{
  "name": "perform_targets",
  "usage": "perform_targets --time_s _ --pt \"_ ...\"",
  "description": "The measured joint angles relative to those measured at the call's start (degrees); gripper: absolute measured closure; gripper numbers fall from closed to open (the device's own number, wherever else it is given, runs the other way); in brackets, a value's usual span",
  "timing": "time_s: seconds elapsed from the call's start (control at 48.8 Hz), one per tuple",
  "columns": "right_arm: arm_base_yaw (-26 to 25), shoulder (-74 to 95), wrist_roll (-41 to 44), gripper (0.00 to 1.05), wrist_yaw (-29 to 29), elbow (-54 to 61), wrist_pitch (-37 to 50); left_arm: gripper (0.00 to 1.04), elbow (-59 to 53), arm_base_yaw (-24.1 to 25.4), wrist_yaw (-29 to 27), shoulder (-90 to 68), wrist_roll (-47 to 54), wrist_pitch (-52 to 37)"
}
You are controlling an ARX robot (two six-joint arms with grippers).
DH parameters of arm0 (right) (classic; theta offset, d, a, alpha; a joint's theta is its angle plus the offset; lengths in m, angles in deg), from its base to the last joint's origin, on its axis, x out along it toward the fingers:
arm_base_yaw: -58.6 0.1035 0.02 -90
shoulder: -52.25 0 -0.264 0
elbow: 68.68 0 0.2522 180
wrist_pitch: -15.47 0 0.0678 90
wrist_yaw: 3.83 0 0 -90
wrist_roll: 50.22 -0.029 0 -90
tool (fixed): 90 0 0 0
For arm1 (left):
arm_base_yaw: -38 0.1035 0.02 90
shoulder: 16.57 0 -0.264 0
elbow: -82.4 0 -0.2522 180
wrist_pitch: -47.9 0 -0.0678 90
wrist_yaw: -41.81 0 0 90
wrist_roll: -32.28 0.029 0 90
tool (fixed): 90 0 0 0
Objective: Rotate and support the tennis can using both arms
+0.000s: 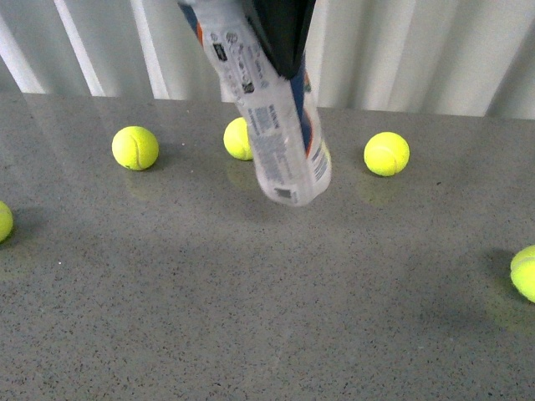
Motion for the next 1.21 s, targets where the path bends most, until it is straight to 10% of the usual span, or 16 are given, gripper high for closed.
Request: perform_targets --time_s 0.226,0.82,1.21 --pt "0.0 0.0 0.0 0.07 0.0 0.0 0.0 1.01 8.4 1.4 -7.3 -12.2 5.3 1.1" --pt "0.0 0.0 0.0 0.07 0.0 0.0 0.0 1.01 -0.4 1.9 -5.9 -13.1 10.2 -2.4" --pt "0.0 0.0 0.0 0.07 0.0 0.0 0.0 0.47 9.5 1.6 -2.3 -16.2 9.5 0.9"
